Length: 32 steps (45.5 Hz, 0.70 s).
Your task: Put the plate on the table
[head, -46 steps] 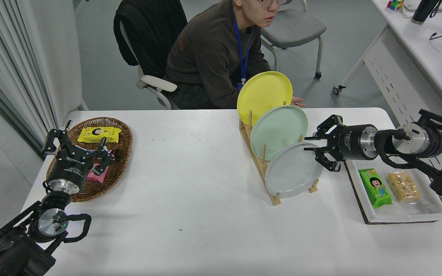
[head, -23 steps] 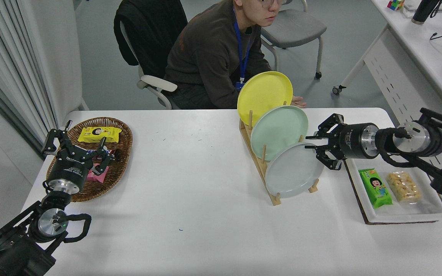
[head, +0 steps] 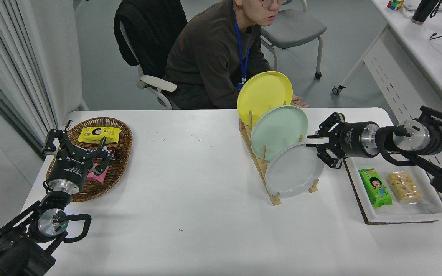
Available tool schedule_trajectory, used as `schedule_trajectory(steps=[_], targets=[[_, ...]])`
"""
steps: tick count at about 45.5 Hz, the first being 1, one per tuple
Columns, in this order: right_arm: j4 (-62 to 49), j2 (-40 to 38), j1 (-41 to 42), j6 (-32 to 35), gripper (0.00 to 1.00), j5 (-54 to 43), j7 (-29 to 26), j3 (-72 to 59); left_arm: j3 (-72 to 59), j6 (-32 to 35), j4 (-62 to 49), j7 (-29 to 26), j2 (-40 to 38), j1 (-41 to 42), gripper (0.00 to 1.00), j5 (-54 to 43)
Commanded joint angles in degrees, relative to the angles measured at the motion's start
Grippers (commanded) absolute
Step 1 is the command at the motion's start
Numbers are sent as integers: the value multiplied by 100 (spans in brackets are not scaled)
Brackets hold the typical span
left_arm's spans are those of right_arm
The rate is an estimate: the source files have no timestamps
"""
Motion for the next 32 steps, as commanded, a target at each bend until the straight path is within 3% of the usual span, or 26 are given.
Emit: schedule_trajectory(steps=[1, 32], targets=[[6, 2, 3, -4, 18, 5, -45, -3, 0, 0, 0, -7, 0, 0, 98, 0], [-11, 2, 3, -4, 16, -3, -71, -3, 0, 0, 0, 2, 0, 0, 98, 0]])
